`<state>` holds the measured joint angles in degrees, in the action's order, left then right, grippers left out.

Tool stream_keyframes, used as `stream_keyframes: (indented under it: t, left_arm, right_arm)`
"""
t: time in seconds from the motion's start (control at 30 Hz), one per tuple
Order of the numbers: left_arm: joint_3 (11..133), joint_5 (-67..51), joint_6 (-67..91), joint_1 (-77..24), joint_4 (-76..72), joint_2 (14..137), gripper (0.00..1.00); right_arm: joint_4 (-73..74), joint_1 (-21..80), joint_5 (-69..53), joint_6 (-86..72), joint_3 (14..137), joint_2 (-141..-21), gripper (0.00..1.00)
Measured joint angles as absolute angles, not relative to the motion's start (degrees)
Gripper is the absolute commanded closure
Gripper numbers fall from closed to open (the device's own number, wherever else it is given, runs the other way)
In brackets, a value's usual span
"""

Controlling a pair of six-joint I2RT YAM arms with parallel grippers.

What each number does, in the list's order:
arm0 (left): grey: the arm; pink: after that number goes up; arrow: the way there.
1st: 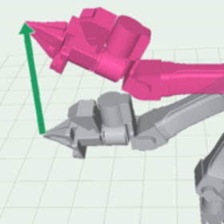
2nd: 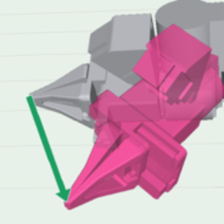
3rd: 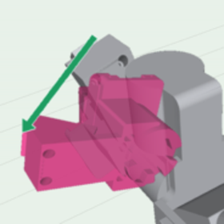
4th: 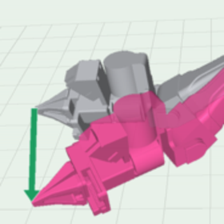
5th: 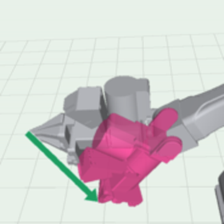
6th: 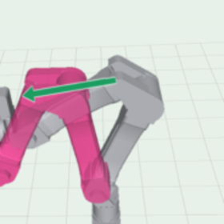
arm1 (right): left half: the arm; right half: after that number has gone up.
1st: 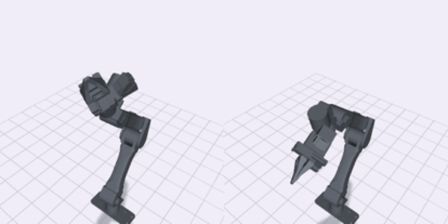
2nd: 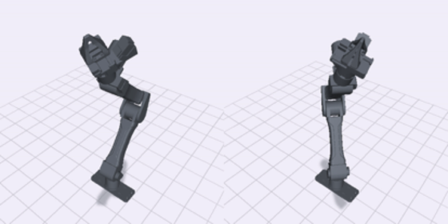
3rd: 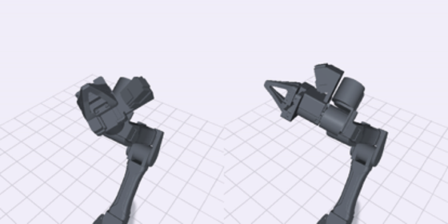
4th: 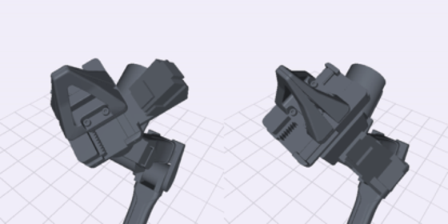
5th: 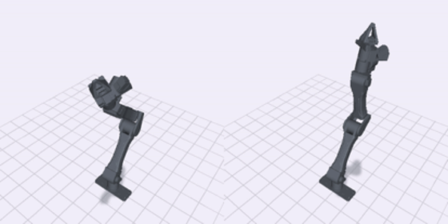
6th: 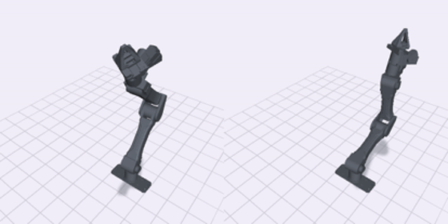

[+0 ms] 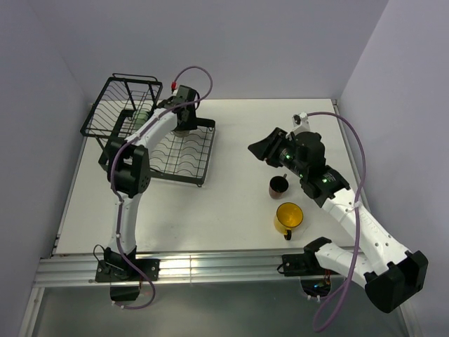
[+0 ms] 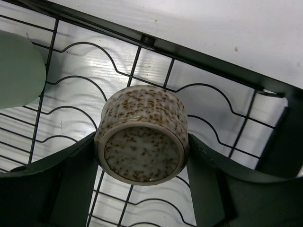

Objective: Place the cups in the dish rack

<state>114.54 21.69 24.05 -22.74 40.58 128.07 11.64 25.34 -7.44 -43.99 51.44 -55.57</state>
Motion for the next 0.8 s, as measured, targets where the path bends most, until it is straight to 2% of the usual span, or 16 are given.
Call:
stream_keyframes:
  t: [0.27,0.33,0.4,0.47,0.5,0.63,0.8]
  left_arm:
    - [114.54,21.19,24.08,-22.06,40.05,131.37,0.84]
    - [114.54,21.19,24.1,-21.91,39.7,131.87,0.73]
    - [114.54,21.17,24.16,-21.8,39.35,131.96,0.68]
    - [114.54,21.17,24.21,-21.69,38.89,131.96,0.54]
    - [114.54,21.19,24.21,-21.63,38.76,131.98,0.44]
    - [114.54,21.37,24.23,-21.45,38.39,132.0,0.32]
    - [114.34,22.39,24.21,-21.45,37.63,132.0,0.26]
  right_arm:
    - [11.62,25.34,-7.94,-43.79,51.44,-55.81,0.5]
    - [11.62,25.34,-8.01,-43.79,51.44,-56.01,0.5]
    - [11.64,25.34,-8.01,-43.75,51.44,-56.29,0.5]
    - [11.64,25.34,-8.03,-43.7,51.44,-56.51,0.5]
    - [11.66,25.34,-8.01,-43.66,51.44,-56.62,0.5]
    - [11.64,25.34,-8.05,-43.55,51.44,-56.82,0.5]
    - [11.64,25.34,-8.16,-43.53,51.44,-56.99,0.5]
